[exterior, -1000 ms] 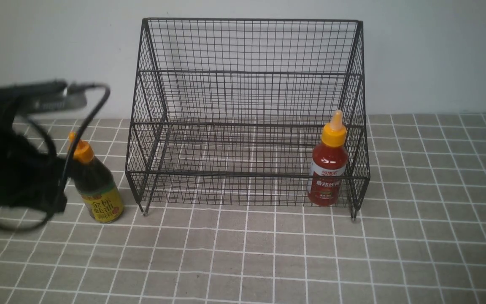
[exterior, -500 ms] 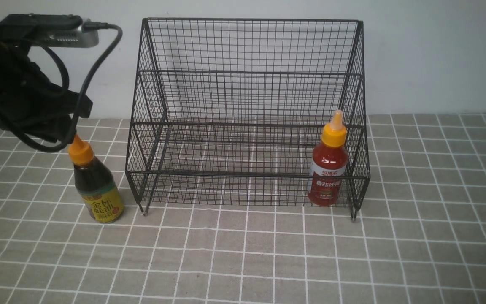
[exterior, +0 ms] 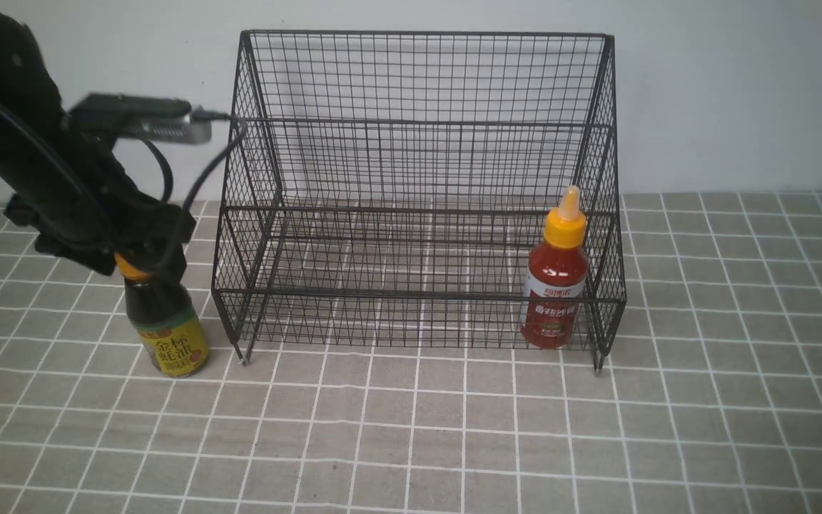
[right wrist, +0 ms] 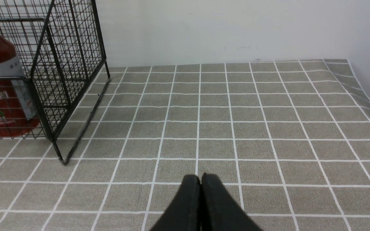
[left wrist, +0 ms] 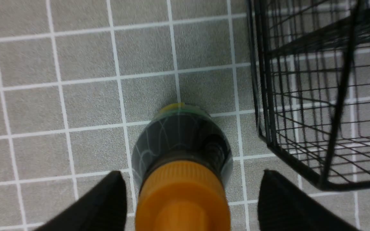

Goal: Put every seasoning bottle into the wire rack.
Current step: Use the left arm to grab the condiment bottle closest to it, then use the left arm to put the condiment bottle back on the shelf

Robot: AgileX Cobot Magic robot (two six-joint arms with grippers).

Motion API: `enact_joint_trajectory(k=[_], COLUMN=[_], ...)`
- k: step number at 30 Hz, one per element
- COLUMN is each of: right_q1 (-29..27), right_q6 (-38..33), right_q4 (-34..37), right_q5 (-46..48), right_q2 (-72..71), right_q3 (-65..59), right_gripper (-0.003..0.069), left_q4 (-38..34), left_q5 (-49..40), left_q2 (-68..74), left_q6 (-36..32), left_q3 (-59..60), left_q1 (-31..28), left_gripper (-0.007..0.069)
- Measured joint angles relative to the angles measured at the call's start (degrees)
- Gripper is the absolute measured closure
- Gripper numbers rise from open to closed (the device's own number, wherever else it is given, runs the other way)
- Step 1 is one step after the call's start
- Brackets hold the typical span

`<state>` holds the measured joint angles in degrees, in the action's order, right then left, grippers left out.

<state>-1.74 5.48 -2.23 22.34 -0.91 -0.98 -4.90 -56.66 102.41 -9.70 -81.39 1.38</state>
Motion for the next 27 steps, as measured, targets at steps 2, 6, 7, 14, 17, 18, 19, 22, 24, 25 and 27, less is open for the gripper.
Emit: enact_joint_trajectory(k=[2,6,7,14,17,18,19,22,24,25,27], right_q1=[0.0,0.0,0.0,0.0,0.0,0.0,0.0,0.0,0.0,0.0,0.0], right_q6=[0.0,0.0,0.0,0.0,0.0,0.0,0.0,0.0,-0.3,-0.3,-0.3], right_q4=[0.0,0.0,0.0,0.0,0.0,0.0,0.0,0.0,0.0,0.0,0.0], right_q5=[0.0,0.0,0.0,0.0,0.0,0.0,0.0,0.0,0.0,0.0,0.0], right_q2=[0.0,0.0,0.0,0.0,0.0,0.0,0.0,0.0,0.0,0.0,0.0], right_q3=[0.0,0.0,0.0,0.0,0.0,0.0,0.0,0.0,0.0,0.0,0.0], right_gripper=[0.0672,0.0672,0.0672,0.0672,0.0672,0.0672,0.0672,0.0672,0.0672,0.0672,0.0672], left_q4=[0.7,1.7,2.4,4.9,5.4,5.6,5.7,6.1,6.8,6.8,7.4], left_q5=[0.0,-1.2,-2.1,-7.5,-8.6,-9.3,-9.4,-9.4,-8.4,-8.3,-6.0], left_q2=[0.3,0.2,-0.3,-8.1,-11.0,-12.6,-13.5,-14.9,-15.2,-15.2,-14.4], left_q6=[0.0,0.0,0.1,0.6,0.9,1.5,2.0,4.1,5.5,5.6,6.0], left_q3=[0.0,-0.6,-0.9,-6.3,-8.4,-9.3,-9.9,-11.3,-12.0,-12.0,-12.0], left_q1=[0.0,0.0,0.0,0.9,2.9,5.2,6.9,10.8,13.9,14.4,16.8], left_gripper=[0.0291,0.0323,0.0323,0.0323,0.0323,0.0323,0.0323,0.0323,0.0323,0.0323,0.0323])
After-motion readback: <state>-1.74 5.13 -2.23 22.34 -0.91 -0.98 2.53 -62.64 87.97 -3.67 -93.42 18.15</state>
